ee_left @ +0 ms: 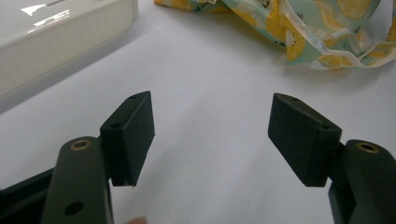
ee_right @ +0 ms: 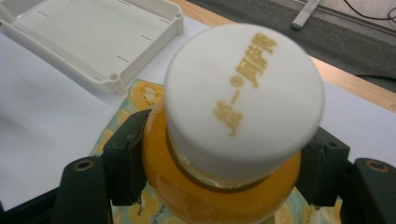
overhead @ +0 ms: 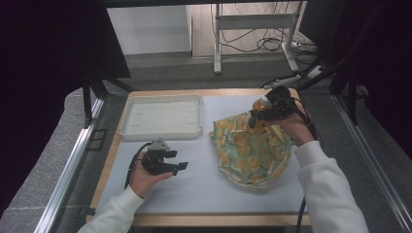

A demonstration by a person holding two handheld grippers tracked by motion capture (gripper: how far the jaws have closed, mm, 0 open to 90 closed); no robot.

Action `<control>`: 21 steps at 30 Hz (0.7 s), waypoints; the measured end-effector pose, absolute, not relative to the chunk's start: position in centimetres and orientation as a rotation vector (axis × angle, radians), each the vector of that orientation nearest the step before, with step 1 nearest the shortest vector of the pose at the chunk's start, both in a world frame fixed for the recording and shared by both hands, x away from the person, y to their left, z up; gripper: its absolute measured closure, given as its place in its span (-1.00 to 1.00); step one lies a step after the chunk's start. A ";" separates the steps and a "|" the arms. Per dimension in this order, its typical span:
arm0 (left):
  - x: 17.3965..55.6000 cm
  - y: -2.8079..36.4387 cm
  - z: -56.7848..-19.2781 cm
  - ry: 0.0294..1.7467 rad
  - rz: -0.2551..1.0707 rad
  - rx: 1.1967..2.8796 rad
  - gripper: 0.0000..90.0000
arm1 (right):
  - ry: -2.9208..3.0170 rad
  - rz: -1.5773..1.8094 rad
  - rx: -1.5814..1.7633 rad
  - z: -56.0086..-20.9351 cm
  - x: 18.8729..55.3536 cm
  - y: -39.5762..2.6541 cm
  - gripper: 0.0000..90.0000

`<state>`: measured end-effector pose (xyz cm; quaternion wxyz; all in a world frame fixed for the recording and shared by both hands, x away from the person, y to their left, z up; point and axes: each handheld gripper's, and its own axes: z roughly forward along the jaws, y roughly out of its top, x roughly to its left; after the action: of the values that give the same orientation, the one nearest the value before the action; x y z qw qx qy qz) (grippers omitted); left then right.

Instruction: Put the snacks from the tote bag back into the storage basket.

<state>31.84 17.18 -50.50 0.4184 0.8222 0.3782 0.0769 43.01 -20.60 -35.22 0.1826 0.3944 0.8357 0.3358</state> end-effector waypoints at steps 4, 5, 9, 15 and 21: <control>31.8 17.1 -50.5 0.947 0.195 2.062 -0.30 | 2.352 0.971 1.091 -34.4 42.7 -20.3 -0.33; 31.8 17.1 -50.5 0.947 0.195 2.061 -0.30 | 2.349 0.977 1.087 -34.2 42.6 -20.2 -0.33; 31.8 17.1 -50.5 0.951 0.198 2.055 -0.30 | 2.351 1.006 1.065 -33.4 42.3 -19.9 -0.33; 31.8 17.1 -50.5 0.949 0.196 2.052 -0.30 | 2.355 1.009 1.045 -32.7 42.2 -19.1 -0.33; 31.8 17.1 -50.4 0.942 0.199 2.059 -0.30 | 2.357 1.017 1.037 -32.5 42.2 -18.4 -0.33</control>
<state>31.78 17.13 -50.44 0.4207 0.8218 0.3761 0.0796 42.24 -18.40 -32.48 0.1853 0.3679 0.8367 0.3609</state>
